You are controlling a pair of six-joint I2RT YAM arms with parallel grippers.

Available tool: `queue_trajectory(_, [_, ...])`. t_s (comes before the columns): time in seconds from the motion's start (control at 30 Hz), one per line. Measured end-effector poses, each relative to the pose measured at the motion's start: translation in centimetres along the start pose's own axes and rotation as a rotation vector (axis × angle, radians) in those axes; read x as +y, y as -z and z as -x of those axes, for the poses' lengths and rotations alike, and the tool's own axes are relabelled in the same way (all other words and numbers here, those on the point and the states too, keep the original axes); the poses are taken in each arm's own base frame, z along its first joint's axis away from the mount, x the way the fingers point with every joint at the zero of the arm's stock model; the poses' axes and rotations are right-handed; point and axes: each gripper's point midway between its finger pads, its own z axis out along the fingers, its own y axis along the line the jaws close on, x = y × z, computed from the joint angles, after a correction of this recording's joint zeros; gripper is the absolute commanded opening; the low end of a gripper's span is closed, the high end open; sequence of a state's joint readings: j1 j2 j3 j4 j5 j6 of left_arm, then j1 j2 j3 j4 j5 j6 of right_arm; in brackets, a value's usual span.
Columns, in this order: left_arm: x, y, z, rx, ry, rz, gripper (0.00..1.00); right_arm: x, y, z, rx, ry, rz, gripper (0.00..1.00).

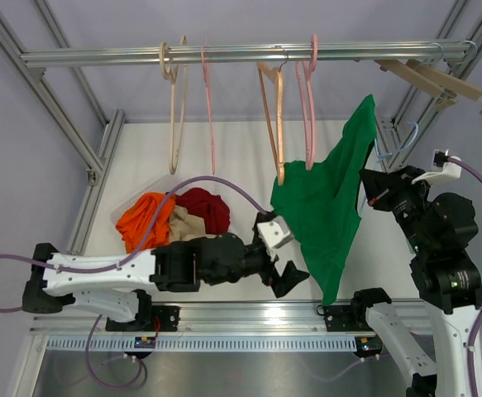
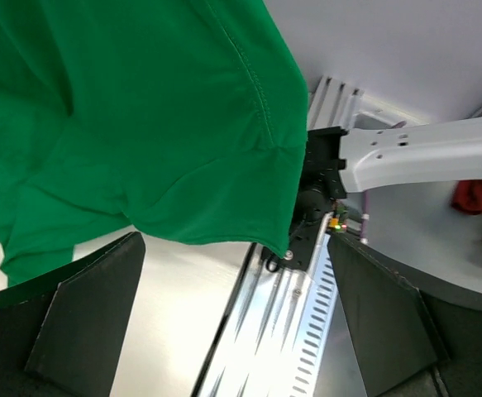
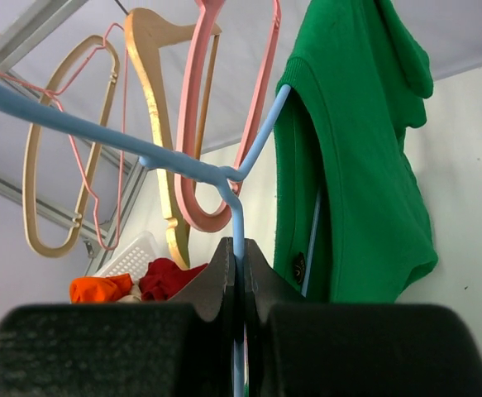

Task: Remove the t-shirt from the hanger

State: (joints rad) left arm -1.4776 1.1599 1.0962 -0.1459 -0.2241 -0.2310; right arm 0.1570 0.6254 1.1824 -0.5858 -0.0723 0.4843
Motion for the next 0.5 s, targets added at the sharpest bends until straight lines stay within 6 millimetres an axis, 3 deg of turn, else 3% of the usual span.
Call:
queue_trajectory(0.27, [-2.5, -6.7, -1.9, 0.081, -0.083, 0.025, 0.99, 1.4, 2.0, 1.4, -0.028, 0.004, 0.04, 0.0])
queue_trajectory(0.5, [-3.8, -9.2, -2.8, 0.102, -0.106, 0.025, 0.99, 1.9, 2.8, 1.5, -0.025, 0.005, 0.062, 0.0])
